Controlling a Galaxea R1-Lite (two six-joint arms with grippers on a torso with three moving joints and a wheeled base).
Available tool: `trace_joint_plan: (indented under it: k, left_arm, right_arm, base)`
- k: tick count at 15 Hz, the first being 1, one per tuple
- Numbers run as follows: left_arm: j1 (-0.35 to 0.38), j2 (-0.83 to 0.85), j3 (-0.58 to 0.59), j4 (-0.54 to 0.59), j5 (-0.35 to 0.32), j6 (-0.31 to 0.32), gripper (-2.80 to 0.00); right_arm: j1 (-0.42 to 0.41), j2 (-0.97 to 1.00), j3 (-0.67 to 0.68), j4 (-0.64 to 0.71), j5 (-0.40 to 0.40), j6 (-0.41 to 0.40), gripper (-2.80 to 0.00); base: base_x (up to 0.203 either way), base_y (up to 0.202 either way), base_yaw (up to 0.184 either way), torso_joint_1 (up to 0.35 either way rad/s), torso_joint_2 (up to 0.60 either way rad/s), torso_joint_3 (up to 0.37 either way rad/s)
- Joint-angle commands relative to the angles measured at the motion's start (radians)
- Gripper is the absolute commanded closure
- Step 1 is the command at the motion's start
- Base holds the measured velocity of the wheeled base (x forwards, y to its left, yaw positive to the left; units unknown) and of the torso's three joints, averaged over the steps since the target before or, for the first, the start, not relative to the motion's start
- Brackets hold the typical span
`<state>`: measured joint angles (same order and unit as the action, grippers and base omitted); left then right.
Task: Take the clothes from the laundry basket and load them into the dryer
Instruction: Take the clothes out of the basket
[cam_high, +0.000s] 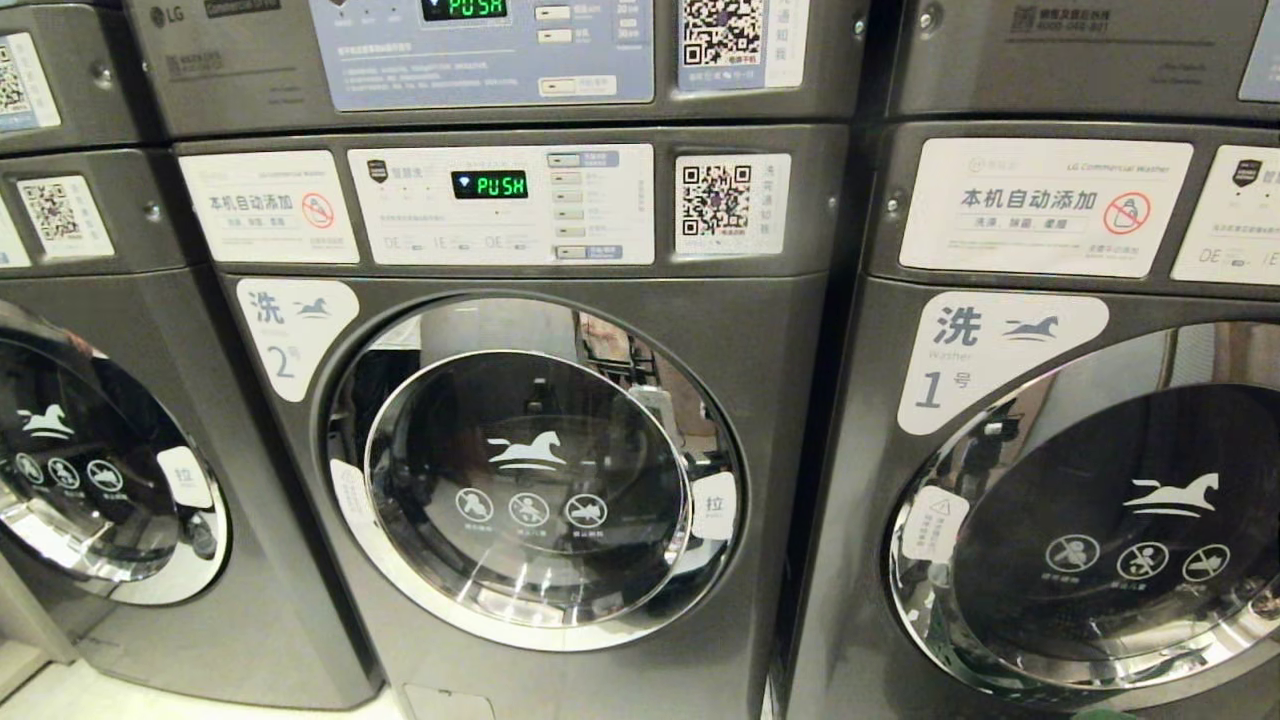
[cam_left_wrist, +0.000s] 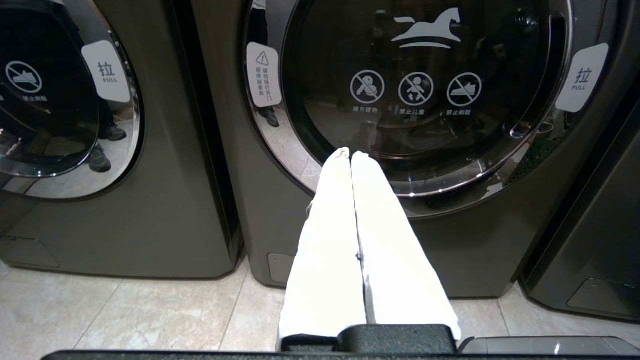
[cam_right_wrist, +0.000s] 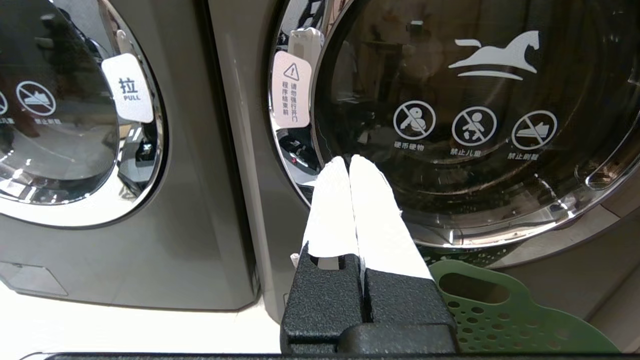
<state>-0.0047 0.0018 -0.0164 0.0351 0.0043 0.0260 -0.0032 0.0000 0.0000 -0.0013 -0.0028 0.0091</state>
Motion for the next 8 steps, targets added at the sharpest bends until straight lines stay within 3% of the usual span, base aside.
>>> trace_joint_plan:
  k: [1, 8]
  left_arm:
    - [0.0, 0.0, 0.0, 0.0, 0.0, 0.0, 0.0]
    - [0.0, 0.0, 0.0, 0.0, 0.0, -0.014, 0.0]
  right_arm:
    - [0.0, 0.0, 0.0, 0.0, 0.0, 0.0, 0.0]
    - [0.0, 0.0, 0.0, 0.0, 0.001, -0.009, 0.0]
  base:
    - [0.0, 0.0, 0.0, -0.017, 0.05, 0.044]
    - [0.0, 0.0, 0.0, -0.002, 0.01, 0.006]
